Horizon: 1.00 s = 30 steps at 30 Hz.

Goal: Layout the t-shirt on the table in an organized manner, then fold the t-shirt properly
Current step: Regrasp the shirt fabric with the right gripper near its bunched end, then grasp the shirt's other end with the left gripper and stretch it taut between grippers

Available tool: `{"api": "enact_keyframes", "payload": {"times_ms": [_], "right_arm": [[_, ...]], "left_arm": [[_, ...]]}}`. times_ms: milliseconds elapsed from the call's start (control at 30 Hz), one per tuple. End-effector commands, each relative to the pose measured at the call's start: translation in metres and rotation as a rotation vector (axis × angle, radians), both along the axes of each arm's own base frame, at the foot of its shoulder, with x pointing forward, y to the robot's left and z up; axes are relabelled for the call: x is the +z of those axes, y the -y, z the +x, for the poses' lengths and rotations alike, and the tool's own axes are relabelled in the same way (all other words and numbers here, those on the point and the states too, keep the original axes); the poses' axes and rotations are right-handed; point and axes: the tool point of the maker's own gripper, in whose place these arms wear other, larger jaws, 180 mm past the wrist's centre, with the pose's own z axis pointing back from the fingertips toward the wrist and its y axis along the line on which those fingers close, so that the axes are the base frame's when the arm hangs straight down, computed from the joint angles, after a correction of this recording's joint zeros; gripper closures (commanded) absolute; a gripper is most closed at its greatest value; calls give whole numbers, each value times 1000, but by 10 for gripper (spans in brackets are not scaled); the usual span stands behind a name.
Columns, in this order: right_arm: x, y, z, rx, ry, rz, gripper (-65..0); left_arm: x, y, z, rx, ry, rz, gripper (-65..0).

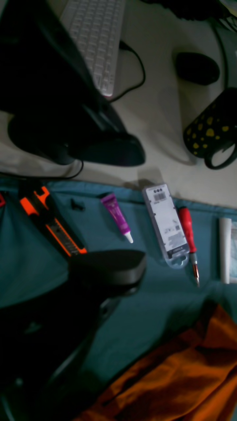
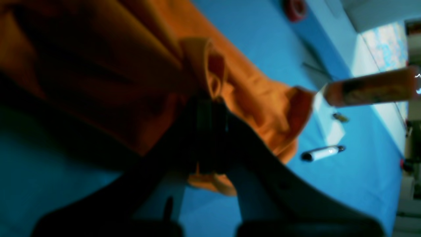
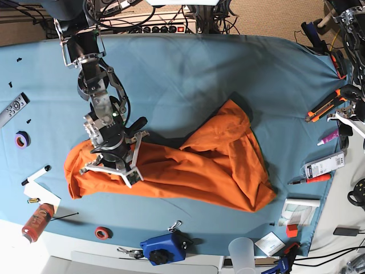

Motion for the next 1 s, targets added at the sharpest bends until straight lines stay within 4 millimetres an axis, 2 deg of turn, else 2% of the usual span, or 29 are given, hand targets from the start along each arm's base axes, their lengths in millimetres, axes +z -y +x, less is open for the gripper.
{"api": "enact_keyframes", "payload": {"times_ms": [0,67,167,433,600,800,967], "right_arm": [[27,5,7,-14,74,-12,0],[41,12,1,-42,91,-23,0],[50,25,-6,-73,113,-41,0],[17,63,-35,-171,26,-43,0],[-2,81,-54,-212,-7,-1,0],[-10,99,-67,-265,-31,19,0],[-10,101,-67,-270,-31,19,0]], "left_arm": [[14,-2,4,-8,45,19,-395],[12,4,4,-35,41,3,-395],[3,25,0,-146,19,-32,-395],[-28,74,-24,-300,-32,-193,-395],[-39,107,-34,-392,-30,-262,-395],[-58,149,-22,-427,-67,-243,-395],[-68,176,-3,-358,-96,-243,-395]]}}
